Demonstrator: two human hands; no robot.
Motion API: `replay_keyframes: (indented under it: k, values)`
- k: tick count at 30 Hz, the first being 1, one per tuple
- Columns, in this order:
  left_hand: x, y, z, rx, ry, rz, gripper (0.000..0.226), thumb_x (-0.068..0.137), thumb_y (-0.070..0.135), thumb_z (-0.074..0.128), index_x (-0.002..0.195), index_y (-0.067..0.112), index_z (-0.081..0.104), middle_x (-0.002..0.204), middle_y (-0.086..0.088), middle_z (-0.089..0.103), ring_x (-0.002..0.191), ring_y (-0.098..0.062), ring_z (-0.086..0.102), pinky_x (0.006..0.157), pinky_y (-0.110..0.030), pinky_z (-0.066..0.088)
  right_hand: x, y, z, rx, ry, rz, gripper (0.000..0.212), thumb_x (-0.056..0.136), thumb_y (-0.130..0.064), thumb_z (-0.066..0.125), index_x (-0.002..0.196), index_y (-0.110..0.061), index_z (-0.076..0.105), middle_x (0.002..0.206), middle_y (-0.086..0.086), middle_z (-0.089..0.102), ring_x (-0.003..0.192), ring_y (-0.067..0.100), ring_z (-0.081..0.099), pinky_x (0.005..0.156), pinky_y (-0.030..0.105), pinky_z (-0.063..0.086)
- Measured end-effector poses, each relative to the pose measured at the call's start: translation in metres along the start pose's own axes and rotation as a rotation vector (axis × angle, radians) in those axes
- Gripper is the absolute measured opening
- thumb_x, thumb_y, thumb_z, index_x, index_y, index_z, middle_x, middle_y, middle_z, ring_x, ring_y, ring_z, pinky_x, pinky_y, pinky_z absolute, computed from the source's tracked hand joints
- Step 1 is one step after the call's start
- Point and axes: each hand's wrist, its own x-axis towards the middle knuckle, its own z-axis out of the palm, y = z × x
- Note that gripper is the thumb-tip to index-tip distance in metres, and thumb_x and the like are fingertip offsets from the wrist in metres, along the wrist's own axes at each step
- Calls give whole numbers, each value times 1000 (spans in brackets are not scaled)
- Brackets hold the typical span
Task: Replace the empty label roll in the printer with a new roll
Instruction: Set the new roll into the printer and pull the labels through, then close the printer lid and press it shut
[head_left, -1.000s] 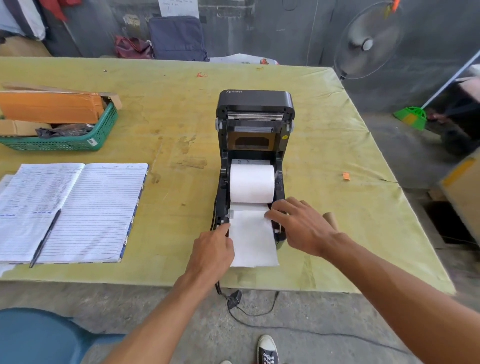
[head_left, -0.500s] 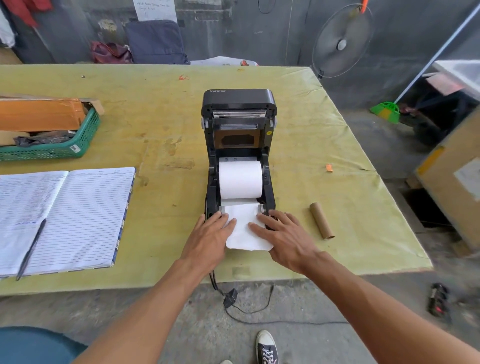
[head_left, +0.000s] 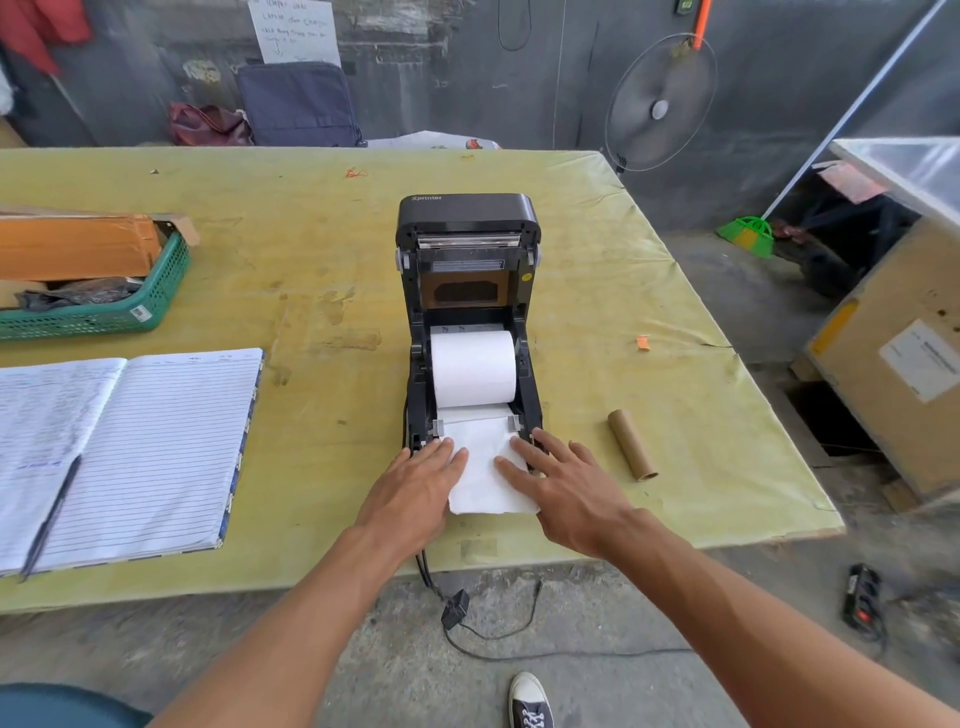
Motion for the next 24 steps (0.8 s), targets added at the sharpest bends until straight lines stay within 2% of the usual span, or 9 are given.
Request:
replay_keyframes:
  k: [3,6,8,10,13,16,17,20,24]
  values:
    - [-6,-3,4,14,-21,39,80,88,-13,38,154,19,8,163,-5,1,149,-17,-1,118,-36,2,-6,-5,4,-45,-47,10,93,89,0,52,159,-23,-4,167,8,-10,152,33,-11,118,61,13]
    - [-11,-4,3,-41,-46,48,77,88,-14,35,154,17,11,162,-4,-2,148,-16,-5,119,-36,2,-6,-7,-1,-22,-57,15,88,88,4,47,160,-20,3,168,10,-6,153,34,-9,119,60,14]
    - [-11,-1,-2,-74,-56,28,68,89,-8,35,152,12,21,162,-7,7,149,-17,4,121,-39,11,-2,-6,-8,66,-46,40,78,87,3,42,158,-21,21,167,9,13,153,31,4,118,55,21]
    - [-8,4,-8,-88,-33,-8,51,91,7,36,142,6,44,158,-11,26,145,-19,24,118,-44,23,3,-5,-14,144,25,69,60,88,-3,40,146,-20,48,153,4,44,146,28,27,109,46,37]
    - [0,10,-12,-48,95,-75,36,93,31,43,96,11,72,129,-6,64,111,-17,62,107,-47,37,11,-6,-19,163,146,152,28,97,-20,44,114,-16,67,116,0,68,121,23,53,89,37,47]
    - [3,12,-12,69,153,-49,18,93,31,56,91,17,68,97,3,68,87,-15,62,107,-43,35,18,-14,-17,112,144,208,27,99,-32,55,118,-17,66,120,1,66,120,23,55,92,39,45]
    - [4,11,-13,98,148,-40,6,91,21,60,93,18,65,95,3,66,87,-16,61,105,-42,36,19,-17,-16,83,160,224,27,99,-32,56,120,-17,64,121,1,65,119,25,55,91,39,44]
    - [5,11,-13,197,125,-23,25,77,-3,63,91,17,59,92,-1,62,83,-22,59,92,-35,40,24,-26,-15,-28,198,241,24,99,-28,58,120,-15,58,115,4,62,107,29,56,78,37,39]
    - [16,5,-20,162,111,19,15,83,3,58,89,16,58,93,-2,59,85,-24,58,72,-32,37,39,-18,-32,6,91,190,32,90,-32,71,114,-15,60,111,4,63,100,28,58,69,34,39]
